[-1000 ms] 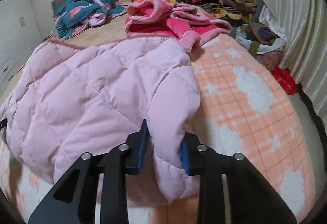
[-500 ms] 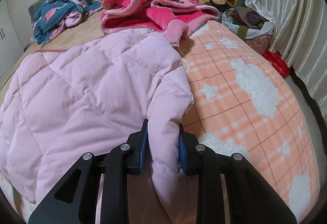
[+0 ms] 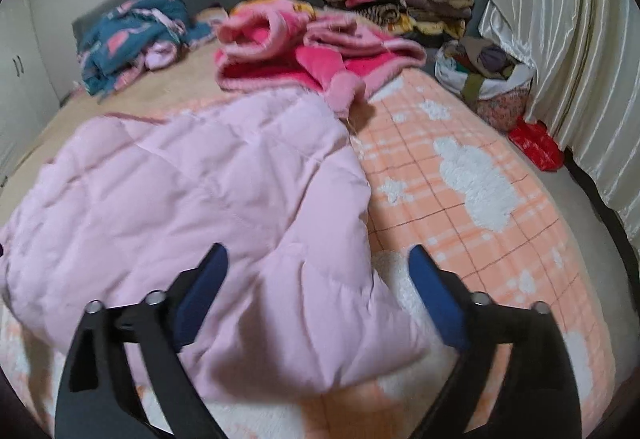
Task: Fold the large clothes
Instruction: 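Grasp the jacket's folded edge with the left tool while the right tool grasps beside it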
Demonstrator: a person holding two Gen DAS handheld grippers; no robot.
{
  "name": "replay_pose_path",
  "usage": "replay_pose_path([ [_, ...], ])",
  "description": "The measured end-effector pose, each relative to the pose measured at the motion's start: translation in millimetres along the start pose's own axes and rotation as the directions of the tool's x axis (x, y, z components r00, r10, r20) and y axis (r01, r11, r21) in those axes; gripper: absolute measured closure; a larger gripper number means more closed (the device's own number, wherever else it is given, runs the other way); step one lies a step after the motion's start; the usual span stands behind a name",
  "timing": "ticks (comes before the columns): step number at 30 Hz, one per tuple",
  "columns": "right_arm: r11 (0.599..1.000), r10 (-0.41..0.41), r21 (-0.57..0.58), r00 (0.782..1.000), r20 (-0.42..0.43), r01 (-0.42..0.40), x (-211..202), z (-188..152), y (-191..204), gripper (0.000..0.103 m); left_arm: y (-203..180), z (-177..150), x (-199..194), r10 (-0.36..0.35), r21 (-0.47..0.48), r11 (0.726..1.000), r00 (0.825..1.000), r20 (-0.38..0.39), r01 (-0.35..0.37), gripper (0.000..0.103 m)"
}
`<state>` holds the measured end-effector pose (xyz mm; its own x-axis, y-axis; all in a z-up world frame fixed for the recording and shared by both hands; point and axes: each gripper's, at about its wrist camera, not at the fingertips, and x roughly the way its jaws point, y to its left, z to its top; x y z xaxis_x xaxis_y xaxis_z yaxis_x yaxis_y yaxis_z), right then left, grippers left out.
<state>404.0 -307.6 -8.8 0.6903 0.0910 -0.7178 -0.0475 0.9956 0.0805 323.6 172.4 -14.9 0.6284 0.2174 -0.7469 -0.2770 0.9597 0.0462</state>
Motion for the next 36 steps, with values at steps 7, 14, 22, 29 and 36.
replay_pose_path([
  [7,0.997,0.061,0.038,0.996,0.068,-0.063,-43.7,-15.5,-4.0,0.005,0.1,-9.4,-22.7,0.005,0.002,1.000,1.000,0.014,-0.005,0.013],
  [14,0.995,0.065,0.070,0.994,0.091,-0.071,-62.7,-33.0,-12.5,0.005,0.6,-25.8,-28.5,-0.005,-0.024,1.000,1.000,-0.018,0.005,0.011],
  [22,0.988,0.065,0.139,0.996,0.061,-0.073,-60.6,-56.6,-24.1,0.005,-0.7,-53.6,-31.9,0.005,-0.038,0.999,0.999,-0.036,-0.006,0.011],
  [29,0.972,0.091,0.217,0.996,-0.013,-0.086,-36.0,-81.4,-24.2,0.005,17.1,-85.7,-14.7,-0.137,-0.257,0.961,0.983,-0.123,0.102,0.011],
  [36,0.920,0.170,0.363,0.985,-0.031,-0.148,-10.7,-81.8,-28.1,0.005,27.7,-96.9,14.3,-0.295,-0.466,0.863,0.943,-0.153,0.195,0.009],
])
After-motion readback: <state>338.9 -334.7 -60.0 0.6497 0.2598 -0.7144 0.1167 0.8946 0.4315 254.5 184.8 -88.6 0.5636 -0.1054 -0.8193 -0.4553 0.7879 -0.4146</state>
